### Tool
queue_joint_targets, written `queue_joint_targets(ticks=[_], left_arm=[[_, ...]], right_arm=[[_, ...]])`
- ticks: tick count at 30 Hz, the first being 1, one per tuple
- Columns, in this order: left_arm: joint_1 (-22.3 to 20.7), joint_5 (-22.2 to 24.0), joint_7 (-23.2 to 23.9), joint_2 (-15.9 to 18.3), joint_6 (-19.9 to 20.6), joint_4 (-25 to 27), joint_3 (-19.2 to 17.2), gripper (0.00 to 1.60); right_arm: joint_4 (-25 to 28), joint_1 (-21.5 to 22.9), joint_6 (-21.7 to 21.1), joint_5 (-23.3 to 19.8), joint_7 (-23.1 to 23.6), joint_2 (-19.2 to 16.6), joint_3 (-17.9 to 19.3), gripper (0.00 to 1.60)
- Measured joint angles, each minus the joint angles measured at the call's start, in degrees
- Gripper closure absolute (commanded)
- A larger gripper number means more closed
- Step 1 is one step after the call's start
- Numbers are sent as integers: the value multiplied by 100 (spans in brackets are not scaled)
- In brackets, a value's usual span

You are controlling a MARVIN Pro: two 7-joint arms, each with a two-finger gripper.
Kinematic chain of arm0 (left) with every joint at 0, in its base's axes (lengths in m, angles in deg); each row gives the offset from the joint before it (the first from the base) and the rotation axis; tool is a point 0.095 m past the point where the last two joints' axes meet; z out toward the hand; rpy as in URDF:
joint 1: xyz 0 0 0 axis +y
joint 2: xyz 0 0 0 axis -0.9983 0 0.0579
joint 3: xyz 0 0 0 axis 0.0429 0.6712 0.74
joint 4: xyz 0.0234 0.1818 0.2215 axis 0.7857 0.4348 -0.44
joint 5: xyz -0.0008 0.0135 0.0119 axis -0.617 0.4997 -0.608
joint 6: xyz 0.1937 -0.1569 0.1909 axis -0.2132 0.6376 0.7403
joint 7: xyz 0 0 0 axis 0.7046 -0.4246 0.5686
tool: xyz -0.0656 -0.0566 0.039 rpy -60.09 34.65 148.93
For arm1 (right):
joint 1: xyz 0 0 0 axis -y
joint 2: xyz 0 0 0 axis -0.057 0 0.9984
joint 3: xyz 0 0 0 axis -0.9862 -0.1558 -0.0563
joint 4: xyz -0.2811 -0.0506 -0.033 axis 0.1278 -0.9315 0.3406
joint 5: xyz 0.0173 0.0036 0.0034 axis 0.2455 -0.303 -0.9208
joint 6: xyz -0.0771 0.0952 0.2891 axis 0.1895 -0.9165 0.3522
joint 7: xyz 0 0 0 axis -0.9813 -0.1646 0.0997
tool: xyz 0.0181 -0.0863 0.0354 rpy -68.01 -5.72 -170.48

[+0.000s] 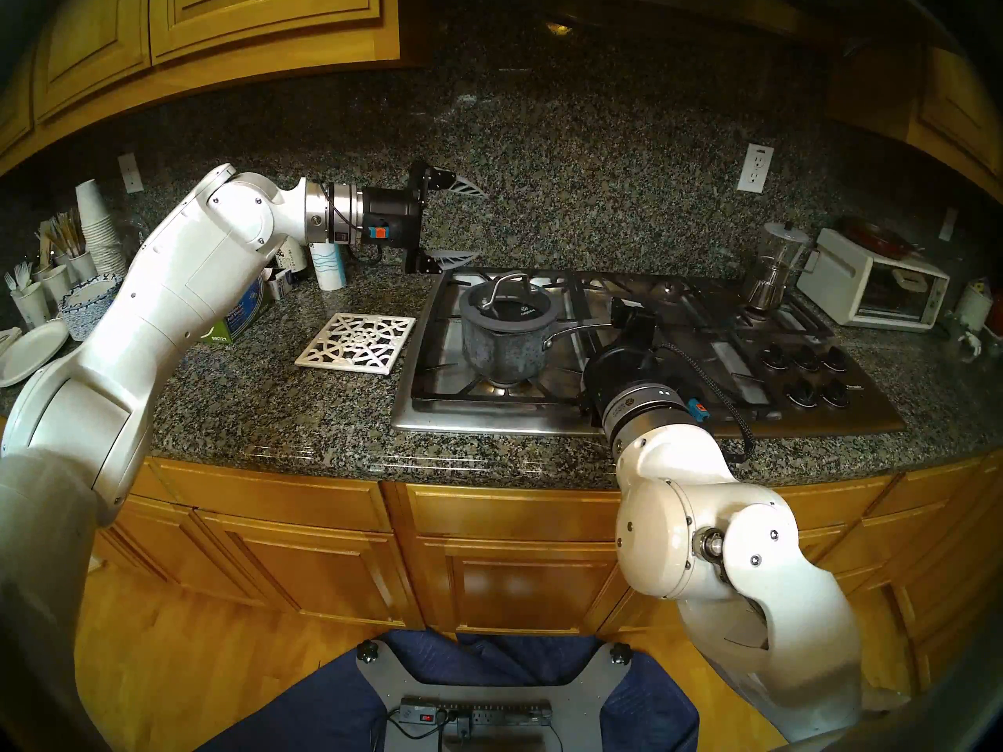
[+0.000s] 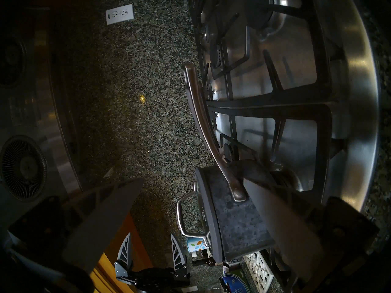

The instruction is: Pick up the pot, put it on the stove, take off the pot lid

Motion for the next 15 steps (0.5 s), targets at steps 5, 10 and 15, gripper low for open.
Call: queue_joint_targets(ticks=[5,10,15], left_arm=[[6,170,227,177,-1,358,37,0],[13,441,461,368,-1,727,64,0],[11,743,505,528,-2,1000,104,0]], right_arm=[[0,0,-3,3,0,-1,0,0],[0,0,-5,7,1,-5,0,0],[0,0,-7,15,3,-13,0,0]])
